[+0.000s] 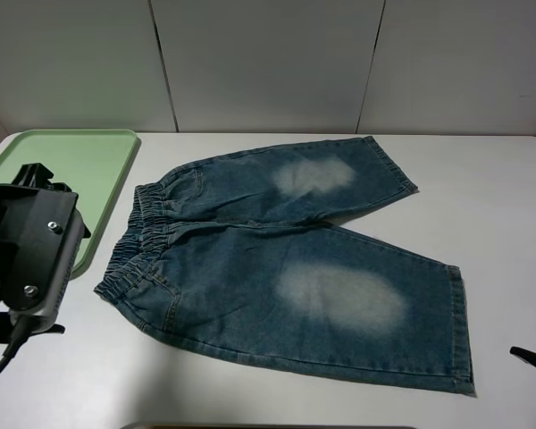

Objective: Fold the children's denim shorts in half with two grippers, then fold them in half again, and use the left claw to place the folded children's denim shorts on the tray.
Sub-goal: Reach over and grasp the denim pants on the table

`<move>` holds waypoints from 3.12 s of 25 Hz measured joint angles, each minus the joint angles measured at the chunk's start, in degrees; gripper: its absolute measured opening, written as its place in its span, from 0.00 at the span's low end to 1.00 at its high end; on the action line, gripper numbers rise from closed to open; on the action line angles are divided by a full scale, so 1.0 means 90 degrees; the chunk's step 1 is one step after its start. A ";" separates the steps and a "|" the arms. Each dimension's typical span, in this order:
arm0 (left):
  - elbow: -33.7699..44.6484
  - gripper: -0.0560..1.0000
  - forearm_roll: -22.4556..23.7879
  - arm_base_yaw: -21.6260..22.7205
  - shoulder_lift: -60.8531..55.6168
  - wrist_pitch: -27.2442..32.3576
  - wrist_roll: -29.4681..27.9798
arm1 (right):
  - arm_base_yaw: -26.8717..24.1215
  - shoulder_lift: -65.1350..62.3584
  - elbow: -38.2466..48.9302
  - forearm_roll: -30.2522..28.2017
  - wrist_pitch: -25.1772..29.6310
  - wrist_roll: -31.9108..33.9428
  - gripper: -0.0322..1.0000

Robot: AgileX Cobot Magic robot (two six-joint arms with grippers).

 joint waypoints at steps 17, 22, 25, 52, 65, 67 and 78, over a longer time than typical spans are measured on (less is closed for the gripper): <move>-0.0004 0.95 0.0000 -0.0005 0.1478 -0.0448 0.0313 | 0.0000 0.2725 0.0000 0.0489 -0.2093 -0.0844 0.70; -0.0004 0.95 0.0000 -0.0005 0.1753 -0.0835 0.0351 | 0.0000 0.3350 0.0000 0.0429 -0.2488 -0.0849 0.70; -0.0004 0.95 -0.0022 -0.0005 0.1880 -0.1106 0.0357 | 0.0000 0.3668 0.0000 0.0394 -0.2707 -0.0849 0.70; -0.0004 0.95 -0.0477 -0.0005 0.2153 -0.2086 0.0393 | 0.1152 0.5054 0.0679 0.0633 -0.4240 -0.1183 0.70; -0.0004 0.95 -0.0477 -0.0005 0.2153 -0.2099 0.0393 | 0.1152 0.5833 0.0656 -0.0020 -0.4279 -0.1149 0.70; -0.0004 0.95 -0.0477 -0.0005 0.2153 -0.2113 0.0393 | 0.1152 0.5942 0.0633 -0.0053 -0.4244 -0.1134 0.67; -0.0004 0.95 -0.0483 -0.0005 0.2153 -0.2245 0.0393 | 0.1206 0.6022 0.0633 -0.0336 -0.4381 -0.0897 0.46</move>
